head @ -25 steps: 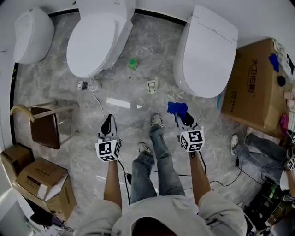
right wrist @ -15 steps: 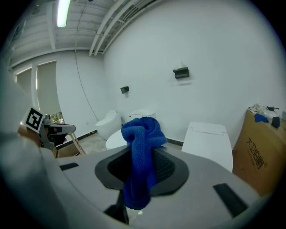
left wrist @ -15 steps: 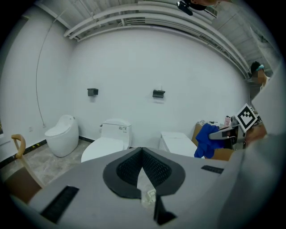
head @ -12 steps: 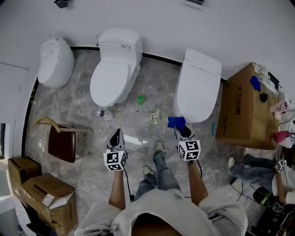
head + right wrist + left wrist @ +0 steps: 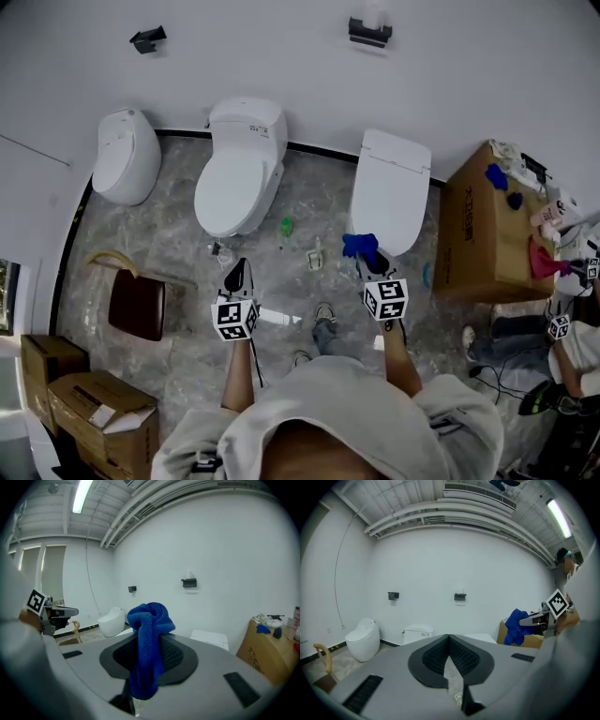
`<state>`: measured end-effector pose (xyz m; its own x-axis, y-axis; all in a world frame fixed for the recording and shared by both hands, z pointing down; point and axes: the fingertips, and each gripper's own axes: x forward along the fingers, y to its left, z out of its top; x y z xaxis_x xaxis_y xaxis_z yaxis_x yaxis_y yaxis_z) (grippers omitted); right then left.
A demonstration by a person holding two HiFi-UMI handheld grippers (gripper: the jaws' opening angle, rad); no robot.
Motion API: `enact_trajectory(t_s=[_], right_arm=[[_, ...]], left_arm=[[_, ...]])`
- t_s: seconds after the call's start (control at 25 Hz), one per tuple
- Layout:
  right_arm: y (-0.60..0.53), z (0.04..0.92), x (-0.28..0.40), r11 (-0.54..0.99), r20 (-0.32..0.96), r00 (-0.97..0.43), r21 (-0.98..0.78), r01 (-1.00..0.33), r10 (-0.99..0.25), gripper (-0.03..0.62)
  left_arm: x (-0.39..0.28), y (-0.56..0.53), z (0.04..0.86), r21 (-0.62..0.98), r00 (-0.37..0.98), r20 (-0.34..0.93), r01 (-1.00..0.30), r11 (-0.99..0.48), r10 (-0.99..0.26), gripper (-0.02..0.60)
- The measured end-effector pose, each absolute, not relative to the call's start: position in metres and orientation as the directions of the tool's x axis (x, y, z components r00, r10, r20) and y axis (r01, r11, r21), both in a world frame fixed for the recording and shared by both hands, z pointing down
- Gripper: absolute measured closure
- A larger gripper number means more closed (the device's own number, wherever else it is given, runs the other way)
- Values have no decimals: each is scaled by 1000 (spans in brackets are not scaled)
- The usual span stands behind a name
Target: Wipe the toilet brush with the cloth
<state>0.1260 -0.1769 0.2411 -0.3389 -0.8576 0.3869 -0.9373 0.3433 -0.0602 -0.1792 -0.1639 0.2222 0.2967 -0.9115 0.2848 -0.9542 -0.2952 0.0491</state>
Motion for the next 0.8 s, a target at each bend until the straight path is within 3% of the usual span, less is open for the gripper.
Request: enact_trajectory(t_s=[0.8], right_arm=[[-54,191,140,316,322,-297,7,-949,-899,490]], left_arm=[[-175,-70,153,-22,358,171,-930,-367,-918,563]])
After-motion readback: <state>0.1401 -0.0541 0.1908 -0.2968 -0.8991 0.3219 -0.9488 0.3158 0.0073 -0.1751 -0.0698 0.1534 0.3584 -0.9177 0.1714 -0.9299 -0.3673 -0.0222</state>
